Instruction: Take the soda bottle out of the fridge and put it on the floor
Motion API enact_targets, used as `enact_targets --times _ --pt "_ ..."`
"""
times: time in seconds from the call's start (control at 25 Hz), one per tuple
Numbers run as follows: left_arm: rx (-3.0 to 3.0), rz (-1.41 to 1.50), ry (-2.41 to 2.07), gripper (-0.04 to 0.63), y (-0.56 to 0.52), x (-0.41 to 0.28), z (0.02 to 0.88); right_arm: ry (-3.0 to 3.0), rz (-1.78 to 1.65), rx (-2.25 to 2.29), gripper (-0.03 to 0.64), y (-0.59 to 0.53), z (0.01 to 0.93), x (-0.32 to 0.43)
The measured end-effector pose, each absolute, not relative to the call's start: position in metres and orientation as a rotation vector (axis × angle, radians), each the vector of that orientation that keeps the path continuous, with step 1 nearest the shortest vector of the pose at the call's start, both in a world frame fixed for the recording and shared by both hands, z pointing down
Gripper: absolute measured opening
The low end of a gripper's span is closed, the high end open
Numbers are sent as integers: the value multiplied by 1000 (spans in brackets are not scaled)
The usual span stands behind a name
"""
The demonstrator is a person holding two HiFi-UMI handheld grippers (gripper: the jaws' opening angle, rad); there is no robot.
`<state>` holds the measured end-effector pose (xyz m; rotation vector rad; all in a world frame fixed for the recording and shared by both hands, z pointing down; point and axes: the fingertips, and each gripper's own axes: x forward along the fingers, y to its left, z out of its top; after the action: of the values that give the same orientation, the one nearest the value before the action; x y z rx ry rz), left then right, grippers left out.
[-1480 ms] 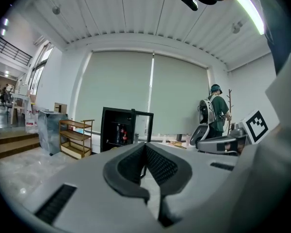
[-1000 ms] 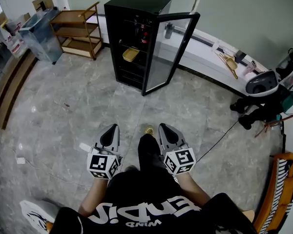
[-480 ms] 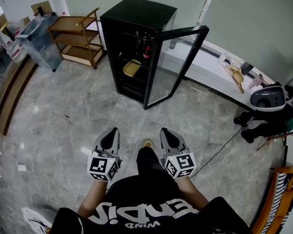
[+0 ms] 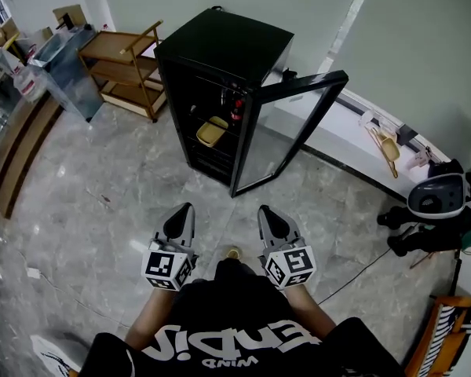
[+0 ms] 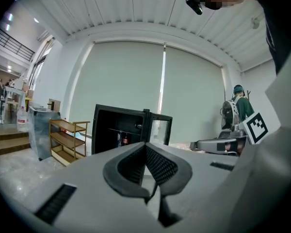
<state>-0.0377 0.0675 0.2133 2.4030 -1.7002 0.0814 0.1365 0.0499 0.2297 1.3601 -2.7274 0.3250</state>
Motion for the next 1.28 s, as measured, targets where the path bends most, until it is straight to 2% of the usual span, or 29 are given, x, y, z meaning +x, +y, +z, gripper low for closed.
enact_targets --times 1.28 --pt "2452 115 -1599 6 -78 -65 209 -2705 346 1417 23 -88 221 93"
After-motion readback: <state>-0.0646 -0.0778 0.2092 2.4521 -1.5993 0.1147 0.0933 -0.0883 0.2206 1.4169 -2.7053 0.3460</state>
